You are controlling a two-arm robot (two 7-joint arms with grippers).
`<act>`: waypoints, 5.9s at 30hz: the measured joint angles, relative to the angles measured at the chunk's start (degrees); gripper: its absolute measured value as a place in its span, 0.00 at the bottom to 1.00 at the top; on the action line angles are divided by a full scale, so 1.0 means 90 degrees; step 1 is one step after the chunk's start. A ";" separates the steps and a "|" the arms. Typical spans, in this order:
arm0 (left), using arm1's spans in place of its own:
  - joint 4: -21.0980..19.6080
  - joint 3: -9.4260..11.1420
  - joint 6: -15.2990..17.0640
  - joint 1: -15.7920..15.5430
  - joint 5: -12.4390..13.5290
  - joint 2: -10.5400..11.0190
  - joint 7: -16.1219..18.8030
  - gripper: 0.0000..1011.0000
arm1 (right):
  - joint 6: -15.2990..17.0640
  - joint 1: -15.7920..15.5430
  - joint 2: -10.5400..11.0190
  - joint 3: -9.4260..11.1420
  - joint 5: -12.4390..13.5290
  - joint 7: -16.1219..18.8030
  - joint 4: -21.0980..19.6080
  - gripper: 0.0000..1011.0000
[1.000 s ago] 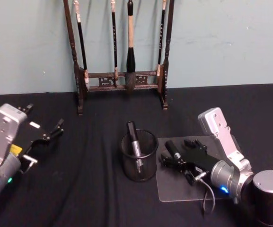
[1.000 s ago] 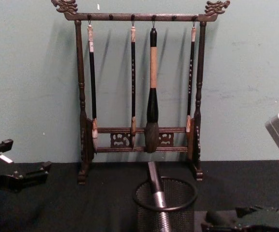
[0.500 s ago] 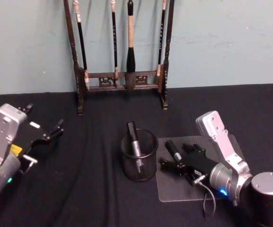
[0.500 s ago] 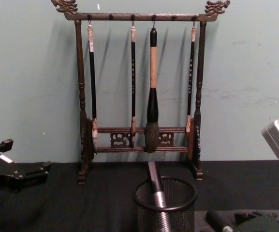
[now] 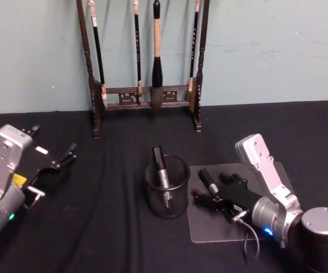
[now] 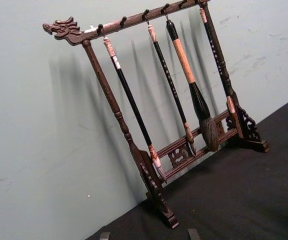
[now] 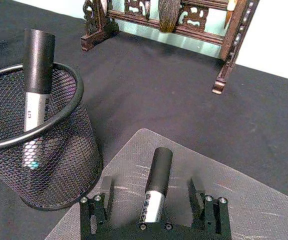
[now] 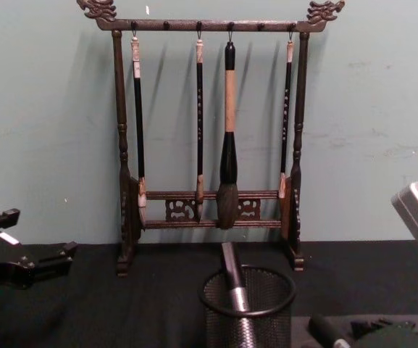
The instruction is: Pick up the water-based marker from the table and place it into the pen holder.
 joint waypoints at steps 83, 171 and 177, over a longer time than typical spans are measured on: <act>0.0000 0.0000 0.0000 0.0000 0.0000 0.0000 0.0000 1.00 | -0.3398 -0.0158 -0.0218 0.0372 0.0498 0.0412 -0.0140 0.23; 0.0000 0.0000 0.0000 -0.0001 0.0000 0.0000 0.0000 1.00 | -0.4333 0.0988 -0.0864 -0.0507 0.0744 0.1319 0.1424 0.23; 0.0000 0.0000 0.0000 0.0000 0.0000 0.0000 0.0000 1.00 | -0.4331 0.0988 -0.0863 -0.0504 0.0744 0.1314 0.1417 0.24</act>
